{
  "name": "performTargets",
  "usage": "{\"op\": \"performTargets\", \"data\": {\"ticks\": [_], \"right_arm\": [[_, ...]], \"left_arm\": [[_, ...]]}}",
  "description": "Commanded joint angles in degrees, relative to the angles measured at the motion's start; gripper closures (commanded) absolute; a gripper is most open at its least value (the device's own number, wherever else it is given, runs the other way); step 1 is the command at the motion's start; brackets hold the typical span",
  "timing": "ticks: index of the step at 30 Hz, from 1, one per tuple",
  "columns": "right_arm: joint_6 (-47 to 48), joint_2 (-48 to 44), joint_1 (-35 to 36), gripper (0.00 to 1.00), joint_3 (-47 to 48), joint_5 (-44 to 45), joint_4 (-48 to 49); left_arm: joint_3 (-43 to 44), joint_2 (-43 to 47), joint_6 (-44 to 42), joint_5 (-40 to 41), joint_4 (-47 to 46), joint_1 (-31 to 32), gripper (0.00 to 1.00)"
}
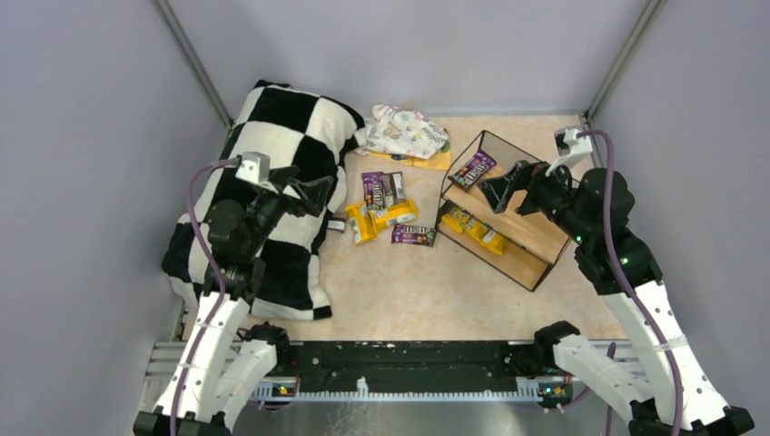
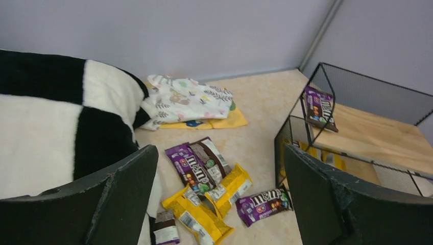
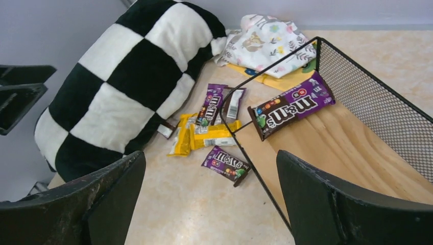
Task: Place and organize the candy bags onto the shelf
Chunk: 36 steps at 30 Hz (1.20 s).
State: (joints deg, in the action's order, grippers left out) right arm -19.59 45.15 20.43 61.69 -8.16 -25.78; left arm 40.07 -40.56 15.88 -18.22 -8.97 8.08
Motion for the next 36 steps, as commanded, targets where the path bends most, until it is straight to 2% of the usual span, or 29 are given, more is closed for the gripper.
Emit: {"op": "performTargets", "data": {"ticks": [1,5,7,11,17,19,26,33,36], "right_arm": [[-0.75,1.47,-0.55,0.01,2.21,-6.10,0.29],[-2.05,2.26,0.47,0.01,-0.45,-13.20,4.10],[-2.17,3.12,3.39,0.01,-2.31,-15.65,7.12],[-0.36,7.43,15.58,0.01,-1.70,-6.02,5.83],[3.87,18.97,35.17,0.01,0.90,9.78,2.32],[6.18,22.93,38.87,0.01,0.68,13.91,1.89],[15.23,37.66,40.97,0.04,2.63,25.76,0.02],[26.03,53.27,41.01,0.14,9.23,41.18,-0.48],[29.72,57.60,40.65,0.14,10.77,42.19,3.07]], "left_arm": [[3.51,-4.32,-1.98,-9.40,-2.33,1.95,0.02],[4.72,-7.14,-2.67,-11.83,-0.77,4.22,0.02],[5.47,-8.03,-3.43,-11.49,0.63,5.22,0.02],[5.65,-8.52,-4.31,-9.48,1.69,6.52,0.02],[5.63,-8.43,-4.89,-2.88,3.65,7.10,0.02],[5.82,-8.34,-5.02,-0.29,4.38,7.13,0.02],[5.97,-7.97,-5.57,5.83,5.93,7.08,0.02],[5.89,-8.45,-5.21,6.08,6.00,7.15,0.02],[5.88,-8.91,-5.07,5.59,5.90,7.22,0.02]]}}
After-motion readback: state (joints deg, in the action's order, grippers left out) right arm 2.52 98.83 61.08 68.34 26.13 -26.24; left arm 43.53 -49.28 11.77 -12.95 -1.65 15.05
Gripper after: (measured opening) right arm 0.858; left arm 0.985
